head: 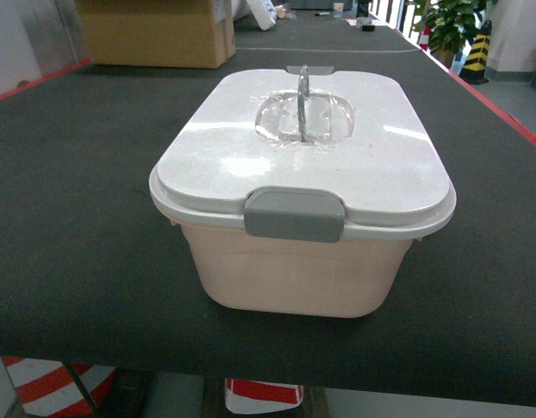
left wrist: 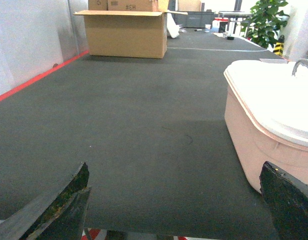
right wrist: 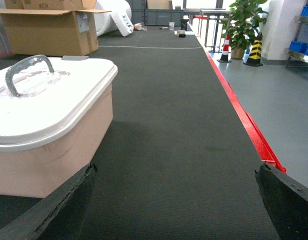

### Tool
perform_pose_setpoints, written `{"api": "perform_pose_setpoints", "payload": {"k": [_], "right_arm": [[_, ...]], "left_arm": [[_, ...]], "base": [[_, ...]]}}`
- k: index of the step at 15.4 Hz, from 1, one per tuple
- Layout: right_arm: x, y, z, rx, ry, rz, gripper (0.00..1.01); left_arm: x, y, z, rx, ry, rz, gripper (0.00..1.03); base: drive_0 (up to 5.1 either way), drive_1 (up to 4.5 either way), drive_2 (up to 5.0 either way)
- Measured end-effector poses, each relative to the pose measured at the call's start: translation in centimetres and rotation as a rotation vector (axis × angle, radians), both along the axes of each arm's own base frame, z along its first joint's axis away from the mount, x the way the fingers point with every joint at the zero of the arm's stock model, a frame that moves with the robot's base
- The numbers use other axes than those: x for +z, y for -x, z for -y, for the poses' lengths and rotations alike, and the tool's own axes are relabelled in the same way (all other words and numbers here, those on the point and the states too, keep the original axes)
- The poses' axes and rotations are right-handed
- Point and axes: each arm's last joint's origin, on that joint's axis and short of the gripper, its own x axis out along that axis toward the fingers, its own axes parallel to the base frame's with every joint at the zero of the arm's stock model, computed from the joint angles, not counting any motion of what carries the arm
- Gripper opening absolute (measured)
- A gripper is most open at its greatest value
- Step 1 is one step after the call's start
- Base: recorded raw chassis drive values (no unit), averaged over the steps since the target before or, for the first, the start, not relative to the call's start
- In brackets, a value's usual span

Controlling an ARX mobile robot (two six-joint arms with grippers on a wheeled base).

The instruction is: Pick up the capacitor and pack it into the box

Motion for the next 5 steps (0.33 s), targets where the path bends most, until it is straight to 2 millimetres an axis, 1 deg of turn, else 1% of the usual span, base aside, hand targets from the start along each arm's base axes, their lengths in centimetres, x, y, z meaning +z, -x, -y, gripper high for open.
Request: {"api": "perform_pose_setpoints", "payload": {"k": [5], "right_arm": [[0.00, 0.00, 0.00, 0.000, 0.000, 0.000, 0.98]], "left_arm": [[0.00, 0.00, 0.00, 0.000, 0.000, 0.000, 0.98]], "base": [[0.0, 0.00, 0.0]]}}
